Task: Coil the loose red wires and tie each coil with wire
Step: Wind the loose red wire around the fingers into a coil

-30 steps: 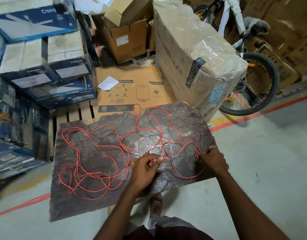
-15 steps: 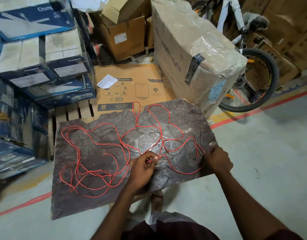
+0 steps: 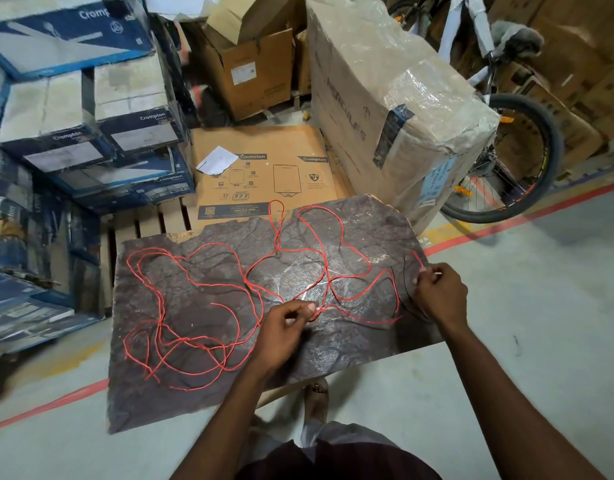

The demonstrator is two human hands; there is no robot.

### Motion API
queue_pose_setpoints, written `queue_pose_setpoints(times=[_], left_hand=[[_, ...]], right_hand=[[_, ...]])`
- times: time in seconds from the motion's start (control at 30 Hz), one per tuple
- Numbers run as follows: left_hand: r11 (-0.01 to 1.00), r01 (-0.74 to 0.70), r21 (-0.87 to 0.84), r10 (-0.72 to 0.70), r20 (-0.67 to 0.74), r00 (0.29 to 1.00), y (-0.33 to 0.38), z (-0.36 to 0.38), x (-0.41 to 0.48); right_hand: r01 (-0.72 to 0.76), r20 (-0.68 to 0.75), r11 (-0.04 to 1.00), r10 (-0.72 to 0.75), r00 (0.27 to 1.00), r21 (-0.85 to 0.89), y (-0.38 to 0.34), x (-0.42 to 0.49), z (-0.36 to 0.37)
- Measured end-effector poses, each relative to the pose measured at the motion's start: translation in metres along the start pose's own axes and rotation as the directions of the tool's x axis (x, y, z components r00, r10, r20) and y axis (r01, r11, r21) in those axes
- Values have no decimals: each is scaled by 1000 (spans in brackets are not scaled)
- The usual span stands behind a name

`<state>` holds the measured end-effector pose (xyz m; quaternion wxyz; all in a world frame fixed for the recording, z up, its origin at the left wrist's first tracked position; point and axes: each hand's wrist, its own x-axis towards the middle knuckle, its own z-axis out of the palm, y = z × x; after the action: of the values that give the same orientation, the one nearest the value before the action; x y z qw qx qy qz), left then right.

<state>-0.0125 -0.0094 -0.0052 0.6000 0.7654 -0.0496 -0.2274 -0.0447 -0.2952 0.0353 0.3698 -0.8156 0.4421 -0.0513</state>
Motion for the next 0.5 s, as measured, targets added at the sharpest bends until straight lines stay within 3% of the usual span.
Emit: queue_pose_setpoints(times=[0.13,0.3,0.4,0.5], left_hand=[[999,-18,-38,15,-100,995,6,-3,4],[943,-54,-328,-4,-174,985,56,-4,10],[744,116,-659,-196,-48,980,89,-14,19],[569,231,-789,-261,93,961,113,-30,23]], right_hand=[[254,-92,962,-245,965,99,-27,-10,-9],[484,-123,860,-469,874,159,-66,-42,-14],[585,-136,790,-569,811,185,-86,-57,-12],[698,-155,692,-681,716,185,-105,-66,-9]])
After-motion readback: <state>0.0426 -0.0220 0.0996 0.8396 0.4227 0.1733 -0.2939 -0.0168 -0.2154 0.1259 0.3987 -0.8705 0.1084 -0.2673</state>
